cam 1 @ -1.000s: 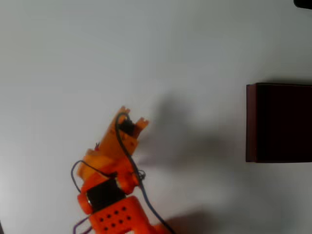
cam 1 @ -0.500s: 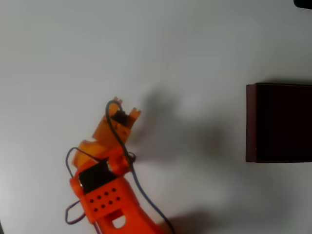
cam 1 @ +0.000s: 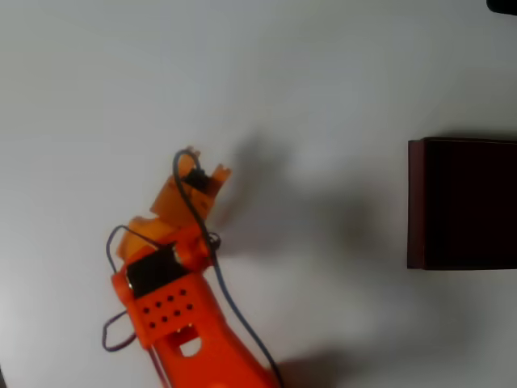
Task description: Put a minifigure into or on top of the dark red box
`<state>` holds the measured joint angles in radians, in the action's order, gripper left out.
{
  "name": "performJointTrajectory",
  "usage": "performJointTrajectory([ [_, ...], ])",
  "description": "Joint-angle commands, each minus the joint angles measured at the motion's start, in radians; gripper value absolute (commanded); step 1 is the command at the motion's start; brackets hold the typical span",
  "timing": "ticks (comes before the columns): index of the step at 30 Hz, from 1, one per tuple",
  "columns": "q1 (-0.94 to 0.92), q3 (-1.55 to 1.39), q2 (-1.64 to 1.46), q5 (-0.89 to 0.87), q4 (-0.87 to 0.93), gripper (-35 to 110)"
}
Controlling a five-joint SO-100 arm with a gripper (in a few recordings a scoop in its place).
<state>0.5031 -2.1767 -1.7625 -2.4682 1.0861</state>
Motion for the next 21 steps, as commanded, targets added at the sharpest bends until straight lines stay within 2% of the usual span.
performJointTrajectory([
  [1,0.015,0.048,0.0,-0.006,0.009,23],
  [21,0.026,0.054,0.072,-0.035,-0.037,23],
])
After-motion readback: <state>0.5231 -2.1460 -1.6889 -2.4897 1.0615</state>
